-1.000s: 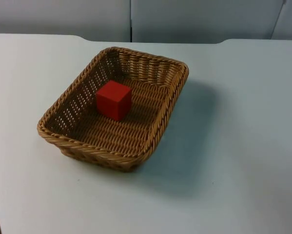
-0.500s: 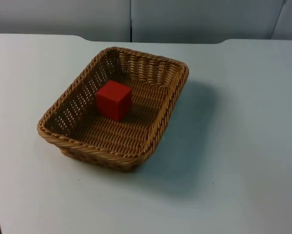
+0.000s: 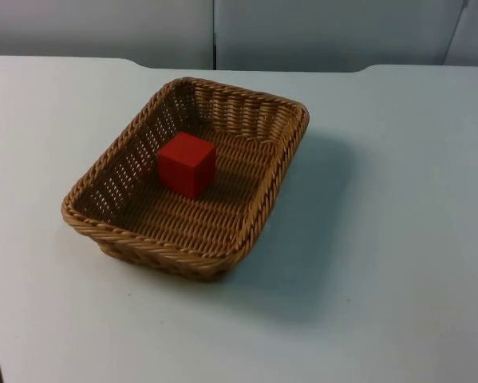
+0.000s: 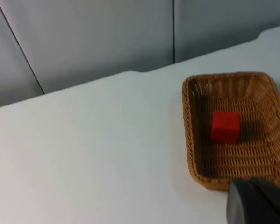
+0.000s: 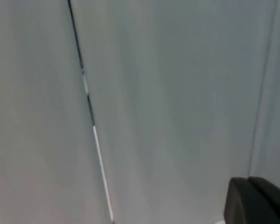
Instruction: Pick up the basket with the left hand and place the cube into the basket with the right hand.
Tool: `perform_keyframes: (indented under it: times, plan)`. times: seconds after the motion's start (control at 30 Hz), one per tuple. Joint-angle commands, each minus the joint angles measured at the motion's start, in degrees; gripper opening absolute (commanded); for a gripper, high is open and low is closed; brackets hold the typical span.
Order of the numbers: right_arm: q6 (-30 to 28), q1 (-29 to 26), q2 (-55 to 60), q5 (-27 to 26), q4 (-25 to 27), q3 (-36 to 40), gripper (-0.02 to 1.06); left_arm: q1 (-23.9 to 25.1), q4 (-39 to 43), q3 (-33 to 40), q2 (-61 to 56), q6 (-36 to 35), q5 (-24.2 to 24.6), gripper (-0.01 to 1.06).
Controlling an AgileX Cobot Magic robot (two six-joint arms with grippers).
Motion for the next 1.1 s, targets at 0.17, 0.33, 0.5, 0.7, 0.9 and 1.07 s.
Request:
perform_keyframes:
  times: [0.17, 0.33, 0.5, 0.7, 0.9, 1.07]
  plan:
    - [-1.42, 0.0, -27.54, 0.57, -6.5, 21.33, 0.0, -0.75, -2.1, 13.01, -14.46, -2.15, 0.55, 0.0]
    - [-2.76, 0.0, -40.04, -1.02, -6.12, 36.73, 0.0, -1.57, -2.74, 17.03, -21.15, -2.02, 0.07, 0.0]
    - [-3.36, 0.0, -48.89, -0.76, -4.19, 52.08, 0.0, -3.96, -2.52, 17.66, -24.99, -1.42, 2.19, 0.0]
    - [-3.24, 0.0, -59.31, -5.1, 10.29, 72.28, 0.0, -6.25, -0.84, 17.66, -27.75, -0.69, 3.57, 0.0]
    - [-3.24, 0.0, -69.51, -6.98, 14.91, 87.69, 0.0, -6.44, -0.96, 17.66, -27.75, -0.69, 3.78, 0.0]
    - [-0.38, -1.4, -77.11, -5.85, 13.31, 91.54, 0.0, -6.44, -0.83, 17.76, -27.75, -0.69, 3.78, 0.0]
